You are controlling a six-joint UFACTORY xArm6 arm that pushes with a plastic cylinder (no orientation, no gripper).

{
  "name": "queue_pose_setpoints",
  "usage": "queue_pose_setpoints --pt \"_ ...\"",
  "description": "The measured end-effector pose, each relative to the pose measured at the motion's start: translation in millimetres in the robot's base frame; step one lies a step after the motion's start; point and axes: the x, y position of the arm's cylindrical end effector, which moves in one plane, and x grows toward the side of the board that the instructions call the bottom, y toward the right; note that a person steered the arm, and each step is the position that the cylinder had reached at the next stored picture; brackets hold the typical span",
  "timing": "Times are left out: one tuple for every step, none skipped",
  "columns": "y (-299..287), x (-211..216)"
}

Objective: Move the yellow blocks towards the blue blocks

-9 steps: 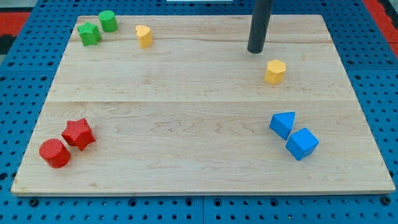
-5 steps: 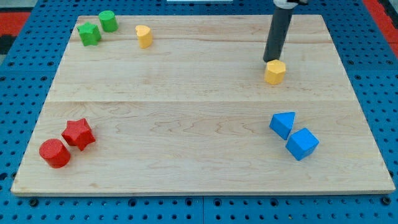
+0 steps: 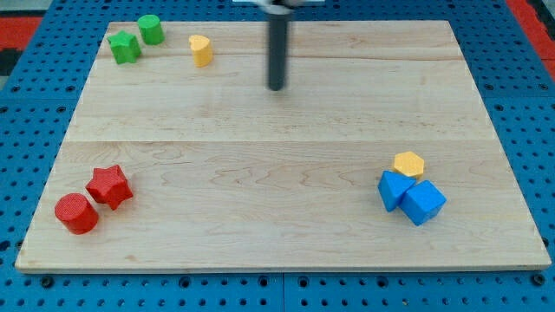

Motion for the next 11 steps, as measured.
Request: queue_pose_setpoints --pt "-113 -31" --pt "-102 -81" --pt "-7 -61" --pt "33 -52" --pt "33 -111" --pt "65 -48" --pt "50 -6" --pt "51 10" --pt "65 56" --pt "80 87" --pt "113 122"
